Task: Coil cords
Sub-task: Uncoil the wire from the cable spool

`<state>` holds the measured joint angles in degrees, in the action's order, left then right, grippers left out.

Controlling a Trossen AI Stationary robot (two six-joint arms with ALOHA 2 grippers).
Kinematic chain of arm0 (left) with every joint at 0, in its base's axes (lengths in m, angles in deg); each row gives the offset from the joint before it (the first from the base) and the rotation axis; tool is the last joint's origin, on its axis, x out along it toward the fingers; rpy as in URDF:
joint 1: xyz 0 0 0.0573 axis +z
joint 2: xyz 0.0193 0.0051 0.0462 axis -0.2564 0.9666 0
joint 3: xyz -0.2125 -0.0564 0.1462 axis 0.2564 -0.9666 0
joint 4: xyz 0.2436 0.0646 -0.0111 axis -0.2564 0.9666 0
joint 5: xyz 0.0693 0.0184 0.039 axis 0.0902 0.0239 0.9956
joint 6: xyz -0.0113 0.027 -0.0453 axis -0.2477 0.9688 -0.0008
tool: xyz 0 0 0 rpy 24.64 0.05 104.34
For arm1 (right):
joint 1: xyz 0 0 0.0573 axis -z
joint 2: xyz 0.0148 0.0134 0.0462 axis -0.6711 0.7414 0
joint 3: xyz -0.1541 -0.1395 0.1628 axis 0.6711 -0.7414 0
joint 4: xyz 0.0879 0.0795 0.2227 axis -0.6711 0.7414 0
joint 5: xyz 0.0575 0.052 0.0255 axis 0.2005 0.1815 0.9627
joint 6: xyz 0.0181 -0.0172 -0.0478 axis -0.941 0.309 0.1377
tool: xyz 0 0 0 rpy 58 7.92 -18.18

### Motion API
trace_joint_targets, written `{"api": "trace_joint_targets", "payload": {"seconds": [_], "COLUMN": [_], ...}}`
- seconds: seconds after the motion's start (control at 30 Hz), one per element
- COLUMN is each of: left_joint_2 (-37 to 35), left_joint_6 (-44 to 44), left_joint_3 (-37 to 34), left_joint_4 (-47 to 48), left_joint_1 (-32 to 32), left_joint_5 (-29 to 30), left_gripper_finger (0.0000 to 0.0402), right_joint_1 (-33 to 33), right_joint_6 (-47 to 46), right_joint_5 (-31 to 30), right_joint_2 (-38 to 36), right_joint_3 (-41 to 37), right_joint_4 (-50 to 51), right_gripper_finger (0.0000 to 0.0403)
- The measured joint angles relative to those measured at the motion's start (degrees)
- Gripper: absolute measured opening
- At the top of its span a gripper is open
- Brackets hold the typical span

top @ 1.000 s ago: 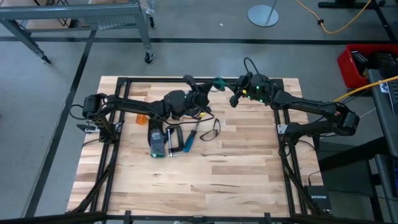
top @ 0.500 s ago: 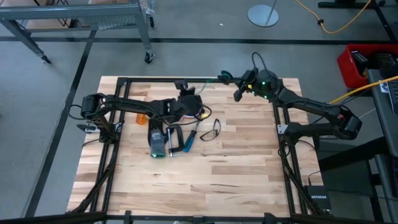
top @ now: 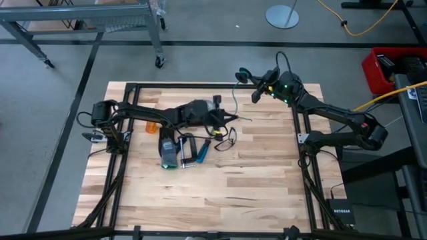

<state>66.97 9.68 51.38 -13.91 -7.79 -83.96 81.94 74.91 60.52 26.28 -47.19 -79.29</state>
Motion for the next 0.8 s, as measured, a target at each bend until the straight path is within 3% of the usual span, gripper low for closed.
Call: {"api": "trace_joint_targets", "payload": {"seconds": [0.2,0.53,0.8], "left_joint_2": [0.00,-0.02,-0.02], "left_joint_6": [-0.29,-7.70,-7.75], "left_joint_3": [0.17,1.40,1.44], "left_joint_4": [-14.01,-12.66,-23.40], "left_joint_1": [0.27,0.00,-2.58], "left_joint_5": [-2.07,-10.02,-13.03], "left_gripper_finger": [0.0000,0.0000,0.0000], "right_joint_1": [0.00,0.00,-0.03], "right_joint_6": [-0.30,-1.74,-2.37], "right_joint_5": [-0.14,-5.67,-5.69], "right_joint_2": [0.33,2.14,5.30], "right_joint_3": [0.00,0.00,0.00], "right_joint_4": [3.31,-3.26,-4.97], "right_gripper_finger": [0.0001,0.0001,0.0001]}}
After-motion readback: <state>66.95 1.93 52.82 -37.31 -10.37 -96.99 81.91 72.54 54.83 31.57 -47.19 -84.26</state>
